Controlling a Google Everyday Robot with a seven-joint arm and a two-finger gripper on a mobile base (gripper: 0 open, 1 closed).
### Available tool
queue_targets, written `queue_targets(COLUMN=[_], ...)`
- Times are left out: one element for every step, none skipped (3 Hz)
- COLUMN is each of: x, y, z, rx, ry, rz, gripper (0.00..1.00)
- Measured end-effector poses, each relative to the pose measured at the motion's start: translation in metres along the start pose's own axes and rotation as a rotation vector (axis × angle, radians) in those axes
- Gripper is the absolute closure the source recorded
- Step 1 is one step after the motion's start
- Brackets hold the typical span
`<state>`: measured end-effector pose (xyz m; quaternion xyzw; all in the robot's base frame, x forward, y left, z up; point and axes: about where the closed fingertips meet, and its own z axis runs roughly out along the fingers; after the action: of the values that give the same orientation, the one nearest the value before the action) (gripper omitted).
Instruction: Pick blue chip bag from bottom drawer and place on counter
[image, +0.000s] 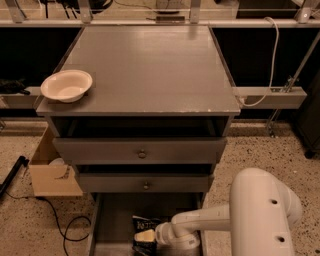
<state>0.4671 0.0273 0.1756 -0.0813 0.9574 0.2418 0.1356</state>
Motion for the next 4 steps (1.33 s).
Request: queue_targets(x=[-0.008,-0.013,-0.010,-0.009], y=[-0.023,-0.029,-0.009,-0.008], z=[0.004,0.006,0.003,0.003], rx=[-0.021,-0.124,-0.201,-0.191], ry=[-0.006,-0.001,0.015,0.011], rz=[-0.056,-0.092,-0.093,-0.097], gripper=[0.00,0.00,0.00,0.00])
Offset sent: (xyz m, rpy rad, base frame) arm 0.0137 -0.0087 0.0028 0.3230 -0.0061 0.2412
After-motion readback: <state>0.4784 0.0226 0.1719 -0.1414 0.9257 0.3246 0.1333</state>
